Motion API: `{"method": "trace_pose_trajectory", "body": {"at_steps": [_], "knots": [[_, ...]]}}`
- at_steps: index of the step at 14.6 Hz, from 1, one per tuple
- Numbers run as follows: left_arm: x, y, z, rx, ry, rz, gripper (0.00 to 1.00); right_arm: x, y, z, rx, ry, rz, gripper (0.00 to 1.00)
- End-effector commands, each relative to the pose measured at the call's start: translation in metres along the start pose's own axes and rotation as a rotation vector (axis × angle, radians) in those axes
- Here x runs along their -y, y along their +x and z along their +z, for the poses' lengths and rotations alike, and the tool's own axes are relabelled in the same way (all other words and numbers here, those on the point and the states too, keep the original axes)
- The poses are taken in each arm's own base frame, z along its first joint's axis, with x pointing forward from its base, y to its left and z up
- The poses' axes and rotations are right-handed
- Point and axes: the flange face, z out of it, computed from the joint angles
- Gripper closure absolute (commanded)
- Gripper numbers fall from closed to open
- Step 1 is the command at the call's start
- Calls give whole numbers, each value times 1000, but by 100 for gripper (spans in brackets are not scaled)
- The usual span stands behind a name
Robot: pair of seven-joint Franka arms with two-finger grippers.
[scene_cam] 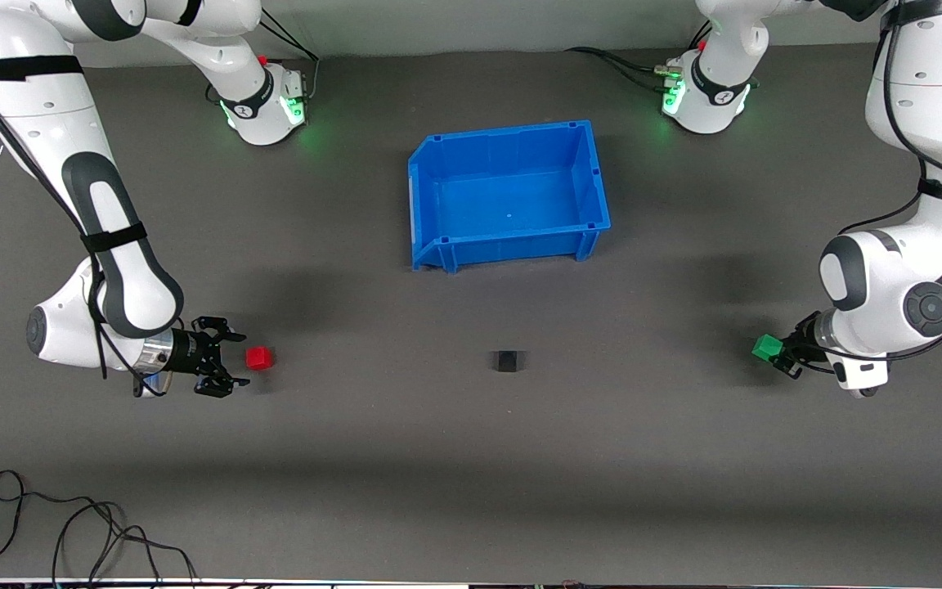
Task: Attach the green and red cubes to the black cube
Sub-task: 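Grasp the red cube with the right gripper while the left gripper grasps the green cube, then carry the red cube and the green cube toward the black cube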
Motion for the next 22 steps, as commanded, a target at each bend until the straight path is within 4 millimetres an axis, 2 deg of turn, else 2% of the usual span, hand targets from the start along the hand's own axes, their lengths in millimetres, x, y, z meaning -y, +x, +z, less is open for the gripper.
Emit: {"method": "trace_pose_trajectory", "body": {"at_steps": [1,3,4,5,6,7,8,11,12,16,18,20,21,22], "knots": [[-6,2,-11,-3,-19,-23,89,-2,4,8,8,21,-5,0],[-12,-1,-23,10,-12,-16,100,-3,5,15,5,23,2,0],[-22,-4,-36,34,-8,-45,100,-3,5,16,11,25,8,0],[-40,-9,-56,66,-16,-110,100,-4,6,17,12,25,3,7],[-61,-21,-74,89,-8,-164,100,-4,6,18,13,22,-3,20],[-75,-31,-87,99,2,-207,100,-5,7,19,14,20,-6,31],[-88,-45,-91,108,2,-244,100,-5,6,20,17,18,-6,40],[-125,-89,-91,122,-28,-354,100,-4,5,19,19,18,-6,61],[-134,-98,-87,117,-31,-388,100,-3,5,18,18,19,-7,69],[-159,-128,-80,117,-24,-470,100,4,-6,8,23,30,-8,71],[-172,-145,-71,108,-11,-513,100,19,-20,-5,46,34,16,71],[-190,-180,-61,103,-2,-517,100,37,-46,-10,54,36,36,71],[-193,-183,-63,107,-13,-535,100,45,-64,-8,51,35,47,72],[-194,-187,-56,103,-20,-558,100,54,-83,-7,51,38,54,72]]}}
